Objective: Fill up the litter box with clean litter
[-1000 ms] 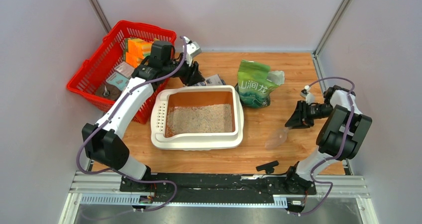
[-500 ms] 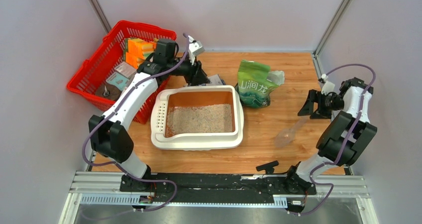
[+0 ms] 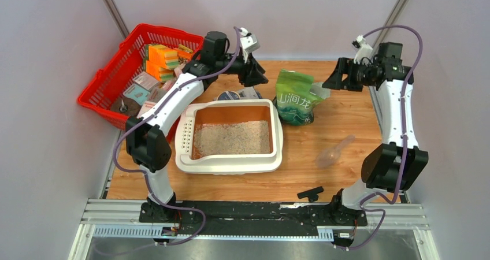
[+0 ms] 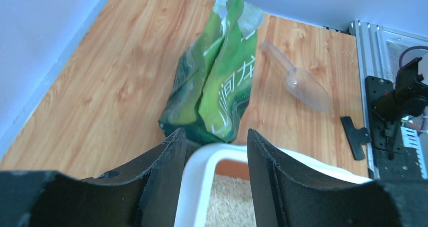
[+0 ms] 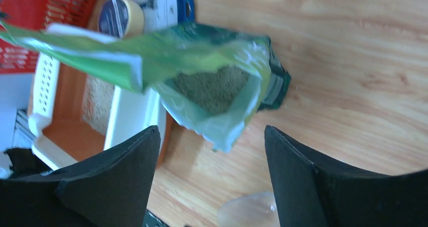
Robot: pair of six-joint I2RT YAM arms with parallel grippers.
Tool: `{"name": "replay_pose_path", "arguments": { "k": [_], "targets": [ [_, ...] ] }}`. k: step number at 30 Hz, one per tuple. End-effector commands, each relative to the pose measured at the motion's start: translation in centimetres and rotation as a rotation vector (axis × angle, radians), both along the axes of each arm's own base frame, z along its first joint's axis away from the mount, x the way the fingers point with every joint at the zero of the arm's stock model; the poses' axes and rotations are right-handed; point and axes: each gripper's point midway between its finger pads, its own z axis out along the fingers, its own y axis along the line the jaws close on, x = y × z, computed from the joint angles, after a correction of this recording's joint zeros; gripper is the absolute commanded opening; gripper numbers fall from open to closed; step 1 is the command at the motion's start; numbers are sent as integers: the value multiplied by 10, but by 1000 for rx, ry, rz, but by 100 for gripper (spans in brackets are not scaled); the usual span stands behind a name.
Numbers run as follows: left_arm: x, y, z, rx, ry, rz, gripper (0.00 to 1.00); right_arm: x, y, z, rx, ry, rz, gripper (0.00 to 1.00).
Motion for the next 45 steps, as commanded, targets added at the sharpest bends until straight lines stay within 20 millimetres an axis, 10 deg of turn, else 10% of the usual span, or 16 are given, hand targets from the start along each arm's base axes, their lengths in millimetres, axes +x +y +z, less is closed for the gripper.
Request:
{"name": "replay_pose_path", "arguments": {
  "k": [1,17,25,27,34,45],
  "targets": [
    [13,-32,17,-44,-100,-39,57,38,2,37,51,-56,-155,78],
    [28,-92,-1,-95,-73,-20,53,56,19,-24,-93,97,-189,69],
    [13,-96,4,-128,-10,-81,13,32,9,-40,-148,134,-239,59],
    [7,-98,3,-128,1,-103,0,29,8,-38,-159,122,-244,49],
    [-11,-98,7,-100,36,-128,0,19,9,-22,-146,97,-237,4],
    [-56,-98,28,-121,49,-182,0,-20,18,-2,-95,74,-193,0]
  ]
}}
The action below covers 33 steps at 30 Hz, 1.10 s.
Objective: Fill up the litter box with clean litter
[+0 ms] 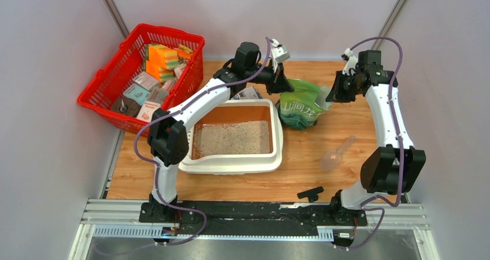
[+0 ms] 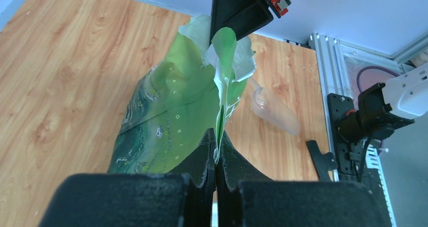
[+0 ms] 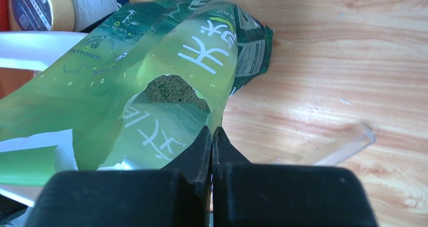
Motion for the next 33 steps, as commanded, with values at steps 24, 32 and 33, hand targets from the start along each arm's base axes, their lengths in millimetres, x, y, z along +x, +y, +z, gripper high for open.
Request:
{"name": "replay_pose_path", "arguments": {
  "k": [24,32,33],
  "targets": [
    [-30,11,68,-94,-27,2,0,-84,-16,78,51,-538,415,74],
    [-26,12,64,-79,-17,23,0,-93,-1,27,-46,-664,558,74],
    [-25,12,64,-78,-16,25,0,-91,0,26,-45,-664,557,73]
  ]
}}
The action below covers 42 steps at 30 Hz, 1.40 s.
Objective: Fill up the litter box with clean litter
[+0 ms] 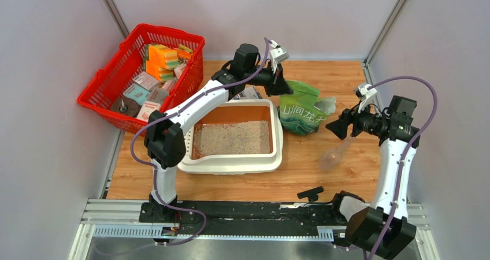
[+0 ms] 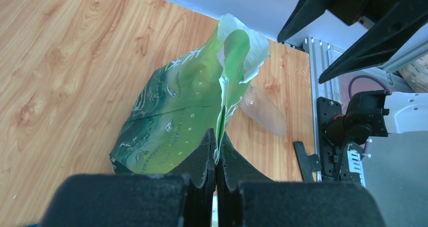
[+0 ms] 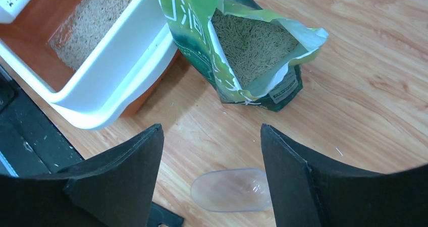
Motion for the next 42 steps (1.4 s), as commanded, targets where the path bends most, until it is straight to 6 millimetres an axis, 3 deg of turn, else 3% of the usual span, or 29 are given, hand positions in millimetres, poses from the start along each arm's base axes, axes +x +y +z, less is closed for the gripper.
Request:
{"name": "replay_pose_path", "arguments": {
  "k": [1,6,11,18,23,26,34,42],
  "targets": [
    [-11,9,63,-96,-94,-3,0,25,-1,-4,-64,-155,86,73],
    [-6,13,62,-85,-92,10,0,43,-5,-9,-81,-185,82,69],
    [0,15,59,-75,-92,24,0,55,4,-10,-81,-204,127,64],
    [8,17,59,-67,-94,46,0,61,20,-16,-70,-189,187,42],
    [13,18,59,-67,-94,55,0,64,18,-20,-87,-187,178,38],
    [17,20,57,-64,-88,52,0,67,17,-19,-87,-195,171,30],
    [15,16,51,-75,-47,10,33,78,18,-19,-58,-203,149,18],
    [17,11,38,-70,-27,-11,41,89,20,-24,-40,-195,141,12]
  ]
}}
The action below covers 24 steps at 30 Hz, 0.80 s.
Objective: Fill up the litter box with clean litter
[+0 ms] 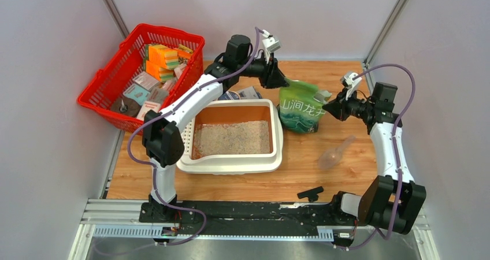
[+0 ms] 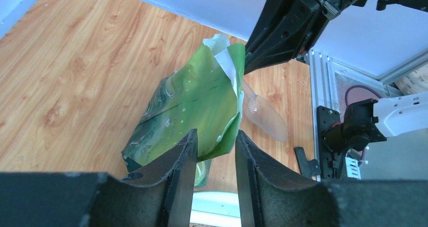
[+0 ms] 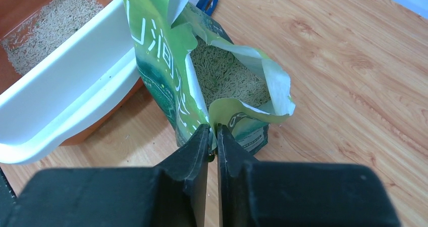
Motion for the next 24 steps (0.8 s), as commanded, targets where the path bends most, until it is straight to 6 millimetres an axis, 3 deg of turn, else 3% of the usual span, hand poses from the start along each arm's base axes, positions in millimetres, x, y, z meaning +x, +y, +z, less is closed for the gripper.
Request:
{"name": "replay_pose_path", "arguments": {
  "k": [1,8,18,20,21,24],
  "targets": [
    [-4,-7,12,-43,-23,-58,43,12,2,5,15,-36,-1,12],
    [7,-16,-4,-43,-22,-69,48,22,-1,0,37,-7,-24,12],
    [10,-24,-1,-65,-43,-77,49,26,-1,-3,42,14,-21,12],
    [9,-26,-5,-63,-37,-85,43,26,-2,-2,41,13,-24,14],
    [9,-28,-7,-58,-34,-82,32,24,-2,-2,34,16,-20,16],
    [10,-27,-11,-47,-28,-69,13,20,-10,7,29,20,-45,36]
  ]
}}
